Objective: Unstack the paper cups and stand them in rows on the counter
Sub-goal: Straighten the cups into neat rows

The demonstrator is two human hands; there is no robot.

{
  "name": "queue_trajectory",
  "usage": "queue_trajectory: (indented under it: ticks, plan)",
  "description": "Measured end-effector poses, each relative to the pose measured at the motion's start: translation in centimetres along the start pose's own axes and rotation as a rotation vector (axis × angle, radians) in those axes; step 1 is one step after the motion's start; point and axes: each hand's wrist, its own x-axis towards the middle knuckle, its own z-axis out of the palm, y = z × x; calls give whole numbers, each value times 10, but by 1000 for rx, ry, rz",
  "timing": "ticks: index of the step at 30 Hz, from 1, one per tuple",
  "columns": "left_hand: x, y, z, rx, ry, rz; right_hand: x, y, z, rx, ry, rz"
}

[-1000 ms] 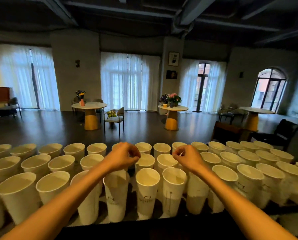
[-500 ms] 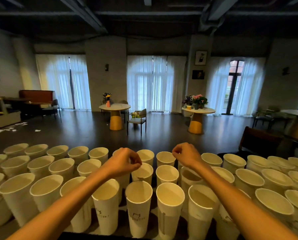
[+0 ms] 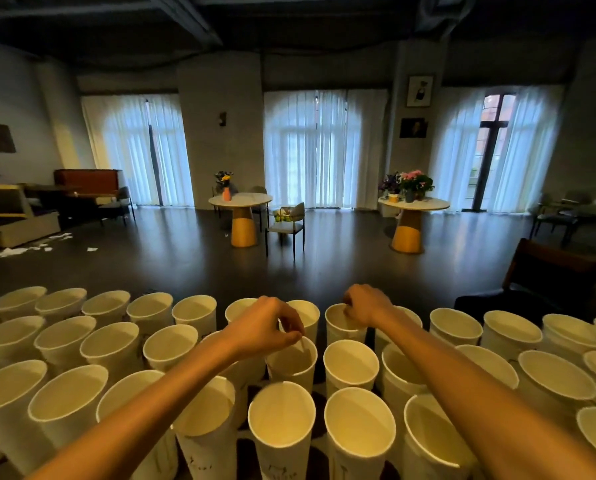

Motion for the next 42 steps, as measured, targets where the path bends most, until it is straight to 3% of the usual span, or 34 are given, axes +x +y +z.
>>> queue_trajectory:
  ticks: [10, 21, 28, 32, 42]
  plan:
    - [3, -1, 1, -14, 9, 5, 5, 0, 3, 36, 65, -8]
    - [-2, 8, 2, -27, 1, 11, -9, 1, 0, 99, 24, -18]
    - [-23, 15, 1, 16, -72, 23, -60, 0, -24, 317, 187, -111]
    - [-31, 15, 3, 89, -143, -6, -95, -8, -29, 321, 119, -170]
    - [-30, 24, 17, 198, -138, 0, -143, -15, -18, 325, 71, -127]
